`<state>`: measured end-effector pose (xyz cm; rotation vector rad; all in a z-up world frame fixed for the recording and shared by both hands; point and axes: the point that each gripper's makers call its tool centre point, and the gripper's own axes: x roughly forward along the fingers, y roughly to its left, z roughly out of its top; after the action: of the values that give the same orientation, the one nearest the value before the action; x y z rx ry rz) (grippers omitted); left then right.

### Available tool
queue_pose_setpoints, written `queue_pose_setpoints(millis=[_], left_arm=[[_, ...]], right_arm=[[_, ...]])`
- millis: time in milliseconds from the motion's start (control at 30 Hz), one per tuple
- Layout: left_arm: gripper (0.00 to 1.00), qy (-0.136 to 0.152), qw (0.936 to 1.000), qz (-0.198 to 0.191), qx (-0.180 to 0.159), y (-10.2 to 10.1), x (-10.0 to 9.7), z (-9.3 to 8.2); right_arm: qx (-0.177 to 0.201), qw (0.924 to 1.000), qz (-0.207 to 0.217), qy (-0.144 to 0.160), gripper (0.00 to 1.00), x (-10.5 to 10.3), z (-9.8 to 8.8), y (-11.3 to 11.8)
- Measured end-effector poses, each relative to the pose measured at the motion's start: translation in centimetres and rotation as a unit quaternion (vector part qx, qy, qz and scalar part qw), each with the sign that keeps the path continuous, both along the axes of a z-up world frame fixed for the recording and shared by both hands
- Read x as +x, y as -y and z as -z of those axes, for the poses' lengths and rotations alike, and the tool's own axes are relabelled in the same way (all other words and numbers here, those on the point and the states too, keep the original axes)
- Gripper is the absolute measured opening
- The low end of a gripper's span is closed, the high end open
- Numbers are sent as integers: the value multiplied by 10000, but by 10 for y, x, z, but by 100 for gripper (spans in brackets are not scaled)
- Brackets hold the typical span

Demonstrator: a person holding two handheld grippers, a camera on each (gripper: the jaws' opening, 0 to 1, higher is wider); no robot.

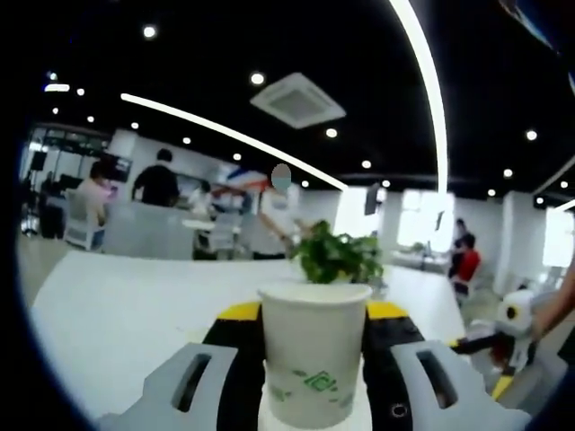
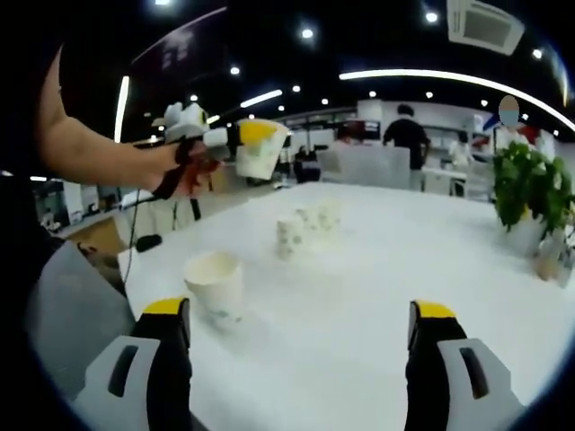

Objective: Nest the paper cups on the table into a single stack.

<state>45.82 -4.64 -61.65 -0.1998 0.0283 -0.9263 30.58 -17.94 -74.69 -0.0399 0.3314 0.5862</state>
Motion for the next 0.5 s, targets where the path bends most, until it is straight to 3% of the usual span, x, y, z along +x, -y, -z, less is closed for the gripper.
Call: queue_pose_setpoints(millis=[500], left_arm=[[39, 114, 9999, 93, -59, 15, -45, 0]], right_arm=[[70, 10000, 43, 32, 100, 2, -3, 1]])
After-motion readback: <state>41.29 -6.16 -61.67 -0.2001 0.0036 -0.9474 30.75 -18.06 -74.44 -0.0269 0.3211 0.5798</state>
